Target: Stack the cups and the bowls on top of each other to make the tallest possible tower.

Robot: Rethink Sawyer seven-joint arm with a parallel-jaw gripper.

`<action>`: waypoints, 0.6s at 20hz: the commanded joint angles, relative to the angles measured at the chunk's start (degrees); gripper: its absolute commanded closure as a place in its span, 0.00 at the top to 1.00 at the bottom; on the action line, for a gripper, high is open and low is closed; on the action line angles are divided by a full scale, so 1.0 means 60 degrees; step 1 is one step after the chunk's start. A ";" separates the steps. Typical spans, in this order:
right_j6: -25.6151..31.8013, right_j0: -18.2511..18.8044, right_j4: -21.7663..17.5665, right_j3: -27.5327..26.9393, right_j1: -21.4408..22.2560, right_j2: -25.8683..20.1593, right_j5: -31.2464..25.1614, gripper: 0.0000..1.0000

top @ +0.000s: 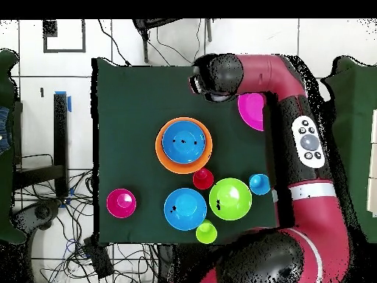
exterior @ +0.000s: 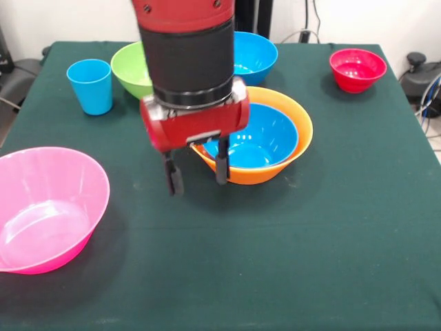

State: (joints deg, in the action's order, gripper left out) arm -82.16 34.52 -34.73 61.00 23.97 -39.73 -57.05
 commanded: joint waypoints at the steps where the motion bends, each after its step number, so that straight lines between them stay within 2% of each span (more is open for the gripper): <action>1: 0.3788 -0.0191 -0.0691 -0.1247 -0.0793 -0.0162 -0.1096 1.00; 12: 0.4873 -0.0021 -0.0566 -0.2769 -0.1419 -0.0153 -0.1825 1.00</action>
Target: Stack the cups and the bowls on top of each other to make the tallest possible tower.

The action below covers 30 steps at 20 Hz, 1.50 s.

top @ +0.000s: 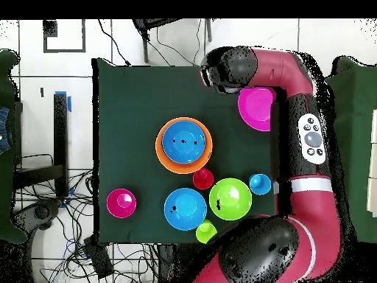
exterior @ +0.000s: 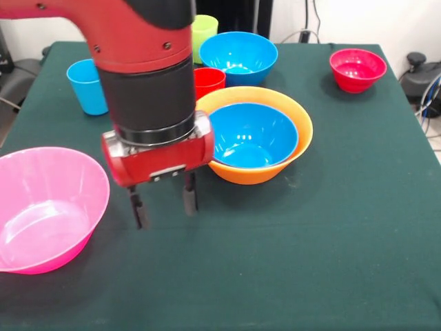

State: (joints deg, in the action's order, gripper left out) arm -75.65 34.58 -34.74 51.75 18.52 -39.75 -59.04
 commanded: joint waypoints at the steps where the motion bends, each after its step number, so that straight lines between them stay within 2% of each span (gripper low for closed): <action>1: 0.3965 -0.0010 -0.0574 -0.1371 -0.0565 -0.0166 -0.1576 1.00; 8: 0.4729 0.0216 -0.0619 -0.2010 -0.0852 -0.0209 -0.1759 1.00; 10: 0.4755 0.0243 -0.0617 -0.1761 -0.0684 -0.0073 -0.1611 1.00; 17: 0.3943 0.0242 -0.0420 -0.0136 0.0405 0.0489 -0.1211 1.00; 22: 0.3627 0.0260 -0.0308 -0.0125 0.0574 0.0561 -0.1558 1.00; 30: 0.3777 0.0436 -0.0302 -0.0246 0.0045 0.0420 -0.1277 1.00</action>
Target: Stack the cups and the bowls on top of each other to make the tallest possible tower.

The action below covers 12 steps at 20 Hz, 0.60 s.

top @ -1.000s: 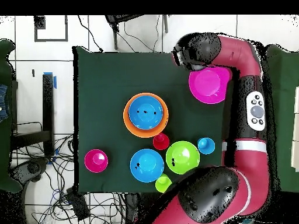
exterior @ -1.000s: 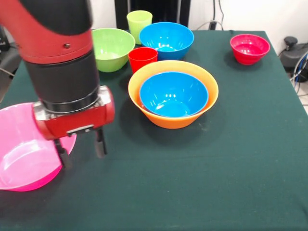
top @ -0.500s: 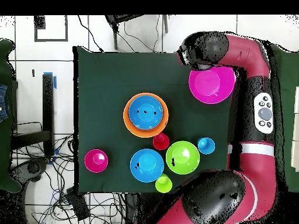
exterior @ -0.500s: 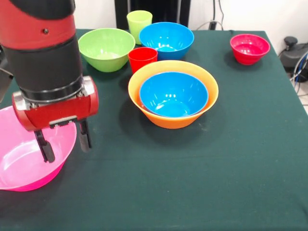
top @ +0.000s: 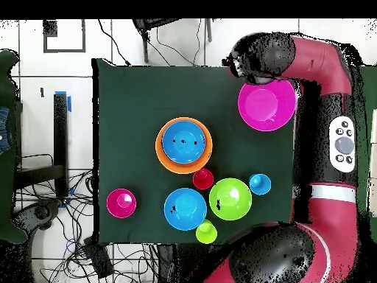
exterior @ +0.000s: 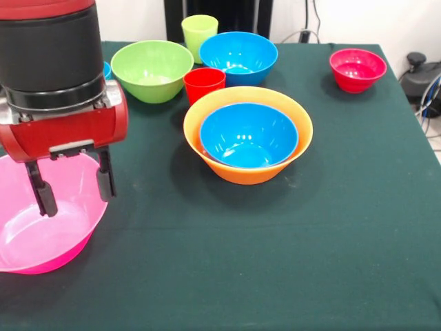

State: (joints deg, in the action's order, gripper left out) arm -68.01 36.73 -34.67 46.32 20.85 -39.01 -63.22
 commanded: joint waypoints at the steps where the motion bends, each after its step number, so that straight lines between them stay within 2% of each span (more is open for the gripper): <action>1: 0.2706 0.0111 -0.0333 0.0573 -0.0460 0.0226 -0.0527 1.00; 6: 0.3172 0.0245 -0.0299 0.0148 -0.0911 -0.0009 -0.0544 1.00; 12: 0.2780 0.0221 -0.0348 0.0055 -0.1169 -0.0019 -0.0111 1.00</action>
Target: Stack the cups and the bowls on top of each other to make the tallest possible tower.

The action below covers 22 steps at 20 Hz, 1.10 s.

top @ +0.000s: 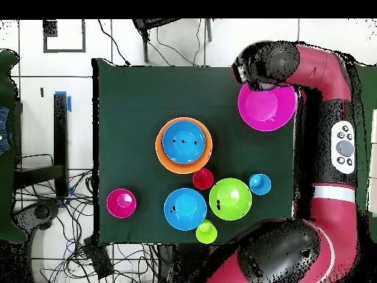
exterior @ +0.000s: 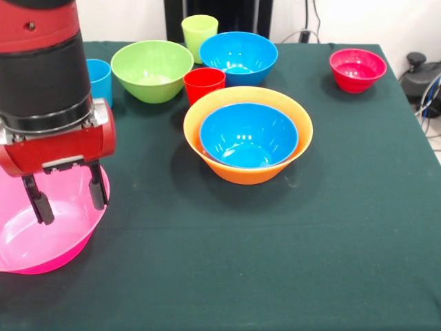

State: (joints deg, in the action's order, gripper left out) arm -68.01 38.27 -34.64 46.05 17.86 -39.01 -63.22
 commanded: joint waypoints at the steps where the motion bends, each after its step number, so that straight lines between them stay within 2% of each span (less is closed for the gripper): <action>1: 0.2770 -0.0020 -0.0311 0.0046 -0.0762 -0.0086 -0.0038 1.00; 4: 0.2938 0.0043 -0.0233 0.0007 -0.0939 -0.0211 -0.0020 1.00; 10: 0.3720 -0.0002 0.0039 -0.0939 -0.1664 -0.0687 -0.0709 1.00; 17: 0.3667 -0.0039 -0.0024 -0.0987 -0.1714 -0.0578 -0.0779 1.00; 22: 0.3698 -0.0213 -0.0127 -0.1644 -0.1980 -0.0655 -0.1131 1.00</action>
State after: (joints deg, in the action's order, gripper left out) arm -67.52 38.79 -33.54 41.15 7.60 -40.47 -63.22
